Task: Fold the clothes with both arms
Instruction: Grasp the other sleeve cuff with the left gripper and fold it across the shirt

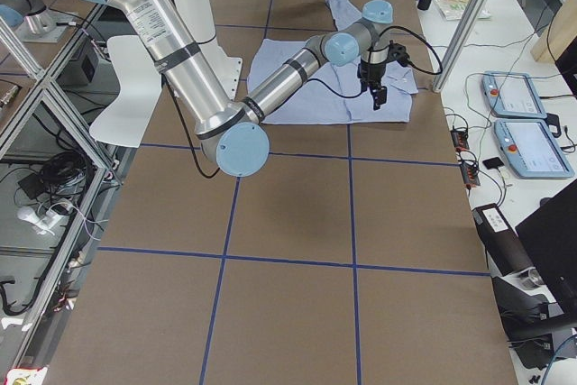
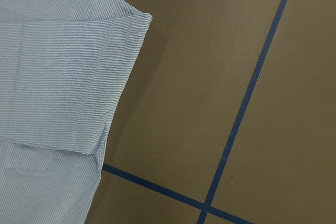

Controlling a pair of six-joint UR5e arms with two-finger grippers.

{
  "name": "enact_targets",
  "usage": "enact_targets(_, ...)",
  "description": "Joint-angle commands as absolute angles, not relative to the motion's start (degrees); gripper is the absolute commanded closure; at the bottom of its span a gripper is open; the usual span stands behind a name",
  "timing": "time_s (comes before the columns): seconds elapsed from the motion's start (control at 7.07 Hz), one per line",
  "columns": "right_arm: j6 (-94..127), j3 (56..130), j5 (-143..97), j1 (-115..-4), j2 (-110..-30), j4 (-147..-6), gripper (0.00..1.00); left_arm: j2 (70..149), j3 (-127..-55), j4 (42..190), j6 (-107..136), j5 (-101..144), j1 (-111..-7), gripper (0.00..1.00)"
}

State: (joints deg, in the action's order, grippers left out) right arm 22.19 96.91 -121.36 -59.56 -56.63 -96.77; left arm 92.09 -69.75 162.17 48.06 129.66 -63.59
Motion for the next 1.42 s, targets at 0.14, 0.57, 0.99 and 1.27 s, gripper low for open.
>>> enact_targets(0.14, 23.03, 96.94, -121.38, -59.41, -56.51, -96.77, 0.0, 94.46, -76.8, 159.54, 48.78, 132.54, -63.72, 1.0)
enact_targets(0.57, 23.03, 96.77, -121.38, -59.33, -56.51, -96.77, 0.0, 108.31, -88.75, 132.78, 58.57, 131.4, -62.41, 1.0)
enact_targets(0.99, 23.03, 96.94, -121.46, -59.33, -56.78, -96.5, 0.0, 130.12, -88.24, 113.74, 73.06, 127.63, -51.53, 1.0)
enact_targets(1.27, 23.03, 96.86, -121.46, -59.33, -57.04, -96.5, 0.0, 134.37, -88.24, 113.82, 78.12, 119.83, -43.28, 1.0)
